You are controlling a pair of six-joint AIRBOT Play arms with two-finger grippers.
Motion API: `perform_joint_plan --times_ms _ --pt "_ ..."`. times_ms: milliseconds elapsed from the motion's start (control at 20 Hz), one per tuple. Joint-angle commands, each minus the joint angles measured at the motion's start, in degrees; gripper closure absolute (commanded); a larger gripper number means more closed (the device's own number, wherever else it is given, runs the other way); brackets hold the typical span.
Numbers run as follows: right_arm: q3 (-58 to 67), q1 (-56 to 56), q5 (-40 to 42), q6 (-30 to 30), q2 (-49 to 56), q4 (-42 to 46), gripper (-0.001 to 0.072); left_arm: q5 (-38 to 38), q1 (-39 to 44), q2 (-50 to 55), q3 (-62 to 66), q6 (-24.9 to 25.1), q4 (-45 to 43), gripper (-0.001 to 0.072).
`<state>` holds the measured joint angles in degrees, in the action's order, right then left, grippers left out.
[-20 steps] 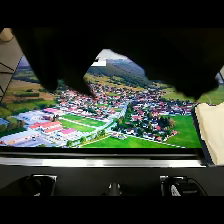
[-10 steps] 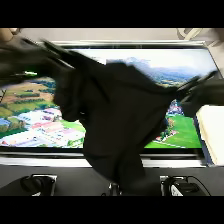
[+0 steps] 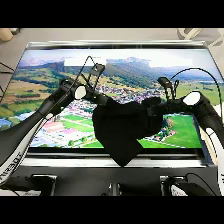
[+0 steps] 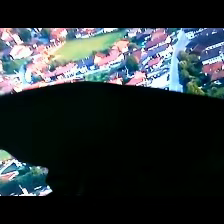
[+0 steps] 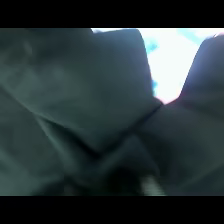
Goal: Fold the shirts.
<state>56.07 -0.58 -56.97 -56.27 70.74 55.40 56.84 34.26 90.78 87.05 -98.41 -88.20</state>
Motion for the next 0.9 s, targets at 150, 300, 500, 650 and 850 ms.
perform_joint_plan --times_ms 150,300,500,650,850 --pt "12.5 14.67 -4.52 6.49 0.44 1.36 0.0056 20.41 -10.25 -1.9 3.15 4.15 1.9 0.0068" --pt "13.77 26.43 -6.12 3.8 1.4 2.16 0.0062 22.82 -15.87 -7.8 -5.05 5.53 11.04 0.0068" --pt "11.41 29.59 -10.21 3.87 7.63 3.02 0.0078 16.09 -15.67 -12.44 -25.09 6.23 25.77 0.0069" --pt "11.41 28.15 -13.25 6.38 12.76 -0.85 0.0027 6.56 -12.24 -12.04 -34.69 8.63 35.04 0.007" --pt "11.41 25.35 -14.95 6.82 17.25 -1.14 0.0019 -1.44 -8.96 -9.14 -37.73 8.48 40.0 0.0071"
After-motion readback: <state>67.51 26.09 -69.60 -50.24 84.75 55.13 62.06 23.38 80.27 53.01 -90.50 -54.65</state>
